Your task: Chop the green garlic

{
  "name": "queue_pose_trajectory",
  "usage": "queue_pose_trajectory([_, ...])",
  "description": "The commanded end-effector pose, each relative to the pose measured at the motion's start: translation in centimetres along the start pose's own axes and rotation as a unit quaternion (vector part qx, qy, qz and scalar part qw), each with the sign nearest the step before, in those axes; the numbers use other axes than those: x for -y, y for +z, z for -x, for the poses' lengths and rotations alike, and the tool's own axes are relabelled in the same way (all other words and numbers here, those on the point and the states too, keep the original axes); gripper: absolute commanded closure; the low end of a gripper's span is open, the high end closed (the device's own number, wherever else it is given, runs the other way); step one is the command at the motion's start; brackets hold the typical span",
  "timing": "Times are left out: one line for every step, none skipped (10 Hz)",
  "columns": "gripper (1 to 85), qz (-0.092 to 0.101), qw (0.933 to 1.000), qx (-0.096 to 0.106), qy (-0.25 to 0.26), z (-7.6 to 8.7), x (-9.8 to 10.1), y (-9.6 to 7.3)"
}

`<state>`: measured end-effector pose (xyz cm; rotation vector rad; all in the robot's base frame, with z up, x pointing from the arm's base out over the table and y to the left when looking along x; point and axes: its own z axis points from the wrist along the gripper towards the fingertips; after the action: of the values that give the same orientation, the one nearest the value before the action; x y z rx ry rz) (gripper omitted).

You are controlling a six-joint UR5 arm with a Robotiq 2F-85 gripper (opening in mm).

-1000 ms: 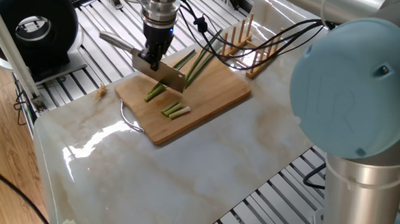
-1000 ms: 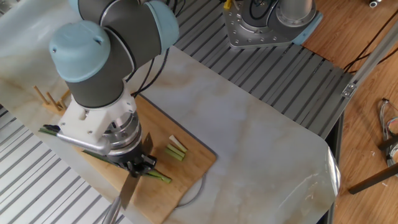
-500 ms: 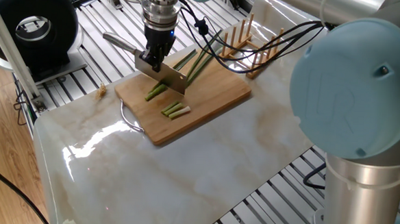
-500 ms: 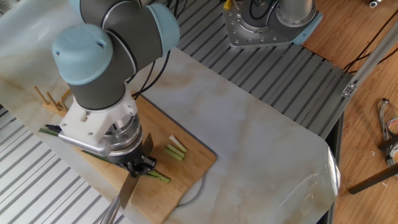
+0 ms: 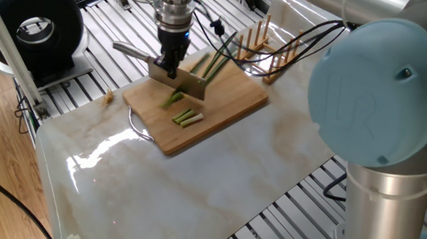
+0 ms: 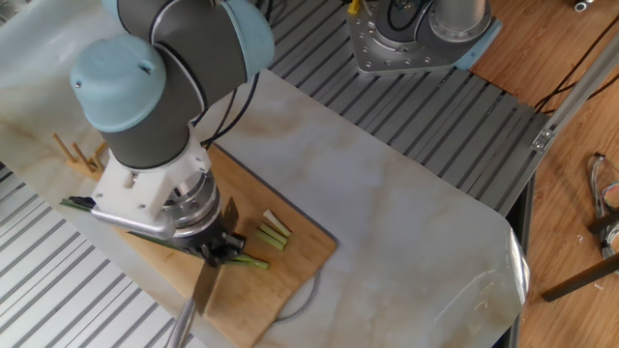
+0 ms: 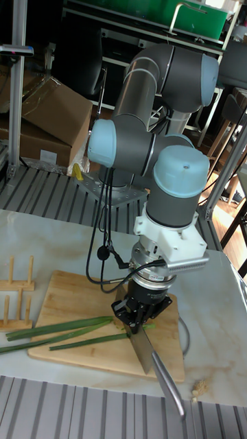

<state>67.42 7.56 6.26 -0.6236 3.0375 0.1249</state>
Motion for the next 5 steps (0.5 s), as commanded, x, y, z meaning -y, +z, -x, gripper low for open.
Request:
queue_pose_trajectory([84.3, -0.002, 1.0, 0.002, -0.007, 0.2, -0.2, 1.0])
queue_pose_trajectory([84.3, 0.0, 1.0, 0.005, -0.008, 0.2, -0.3, 1.3])
queue_pose_trajectory([84.3, 0.0, 0.9999, 0.007, -0.011, 0.0, -0.2, 1.2])
queue_pose_trajectory([84.3, -0.001, 0.9998, 0.004, -0.019, -0.4, 0.2, 0.7])
queue_pose_trajectory([84.3, 0.005, 0.9995, -0.001, -0.031, -1.0, 0.5, -0.1])
